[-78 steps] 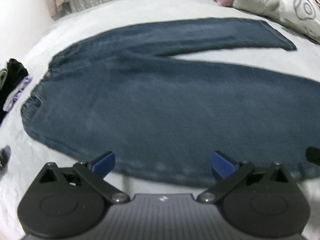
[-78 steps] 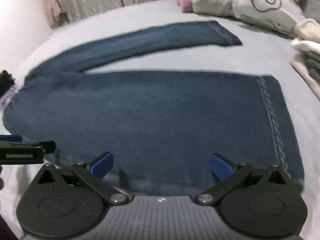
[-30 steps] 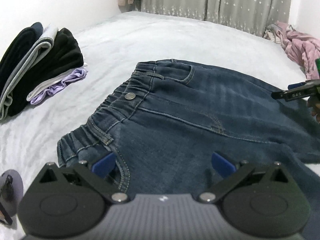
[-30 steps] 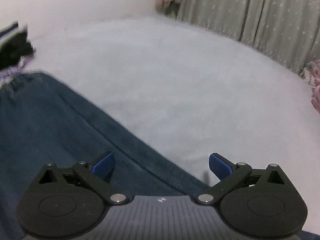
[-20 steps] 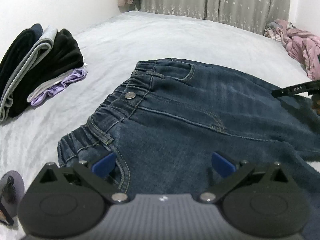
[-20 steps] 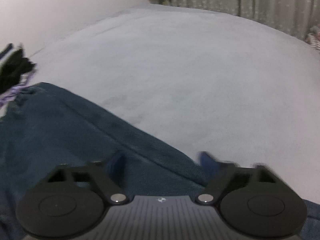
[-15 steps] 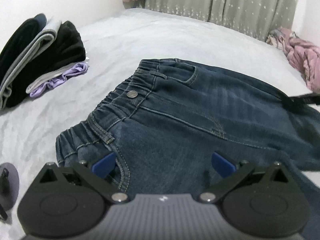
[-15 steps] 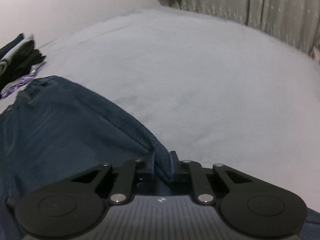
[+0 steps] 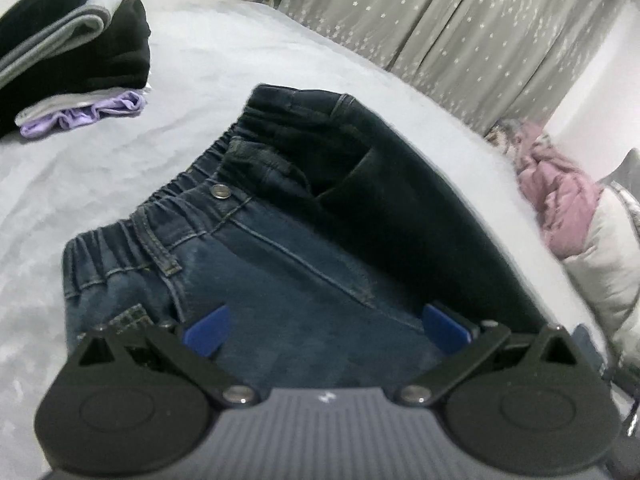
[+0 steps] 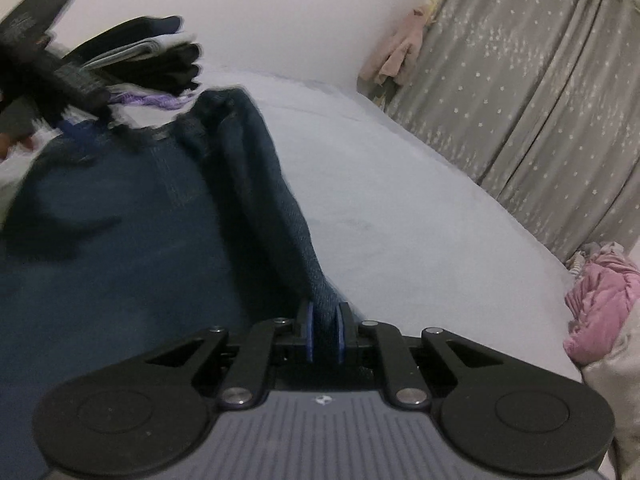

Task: Fold clothes

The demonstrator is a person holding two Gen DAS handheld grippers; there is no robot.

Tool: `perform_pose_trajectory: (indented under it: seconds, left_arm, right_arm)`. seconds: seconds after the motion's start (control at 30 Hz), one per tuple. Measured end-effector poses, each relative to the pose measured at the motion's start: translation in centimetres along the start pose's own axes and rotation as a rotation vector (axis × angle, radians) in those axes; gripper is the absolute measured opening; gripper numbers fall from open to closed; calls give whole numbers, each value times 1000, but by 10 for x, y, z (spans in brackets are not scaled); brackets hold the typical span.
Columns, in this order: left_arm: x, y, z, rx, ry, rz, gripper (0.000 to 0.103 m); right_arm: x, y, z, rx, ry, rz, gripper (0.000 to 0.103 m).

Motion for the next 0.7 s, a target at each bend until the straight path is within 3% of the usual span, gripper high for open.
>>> perform_pose_trajectory:
  seconds: [0.2,0.3,0.4,0.47,0.53,0.6,0.7]
  left_arm:
    - [5,0,-4,-67,62,6,103]
    - [18,4,7,-94,7,12,102]
    - [26,12,20,-141,-58,28,89]
    - [26,11,21,-173,-61,16,86]
    - [25,8,15,-170,-50,3,85]
    - [24,6,10,-157,-44,-7,83]
    - [25,4,7,-129,-49,-14,76]
  right_arm:
    - [-11,31,40,113,15,47,10]
    - [-19,35,43,157,31,51,11]
    - [-33,29,29,234,48,34,14]
    - [-43,22,15,285,75,12,27]
    - [-45,21,-15,350,158,14,56]
    - [-45,29,-59,438,289,37,67]
    - [-36,56,-128,598,454,97,68]
Point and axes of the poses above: each gripper's, at about its wrist camera, not at the fingertips, and x roughly the way its jaws point, z to its left, y to its underside, the point moved 9 cm from there along x, roughly the way its jaws point, and after that the axes turned 13 degrees about -z, right-handed, at the moved point
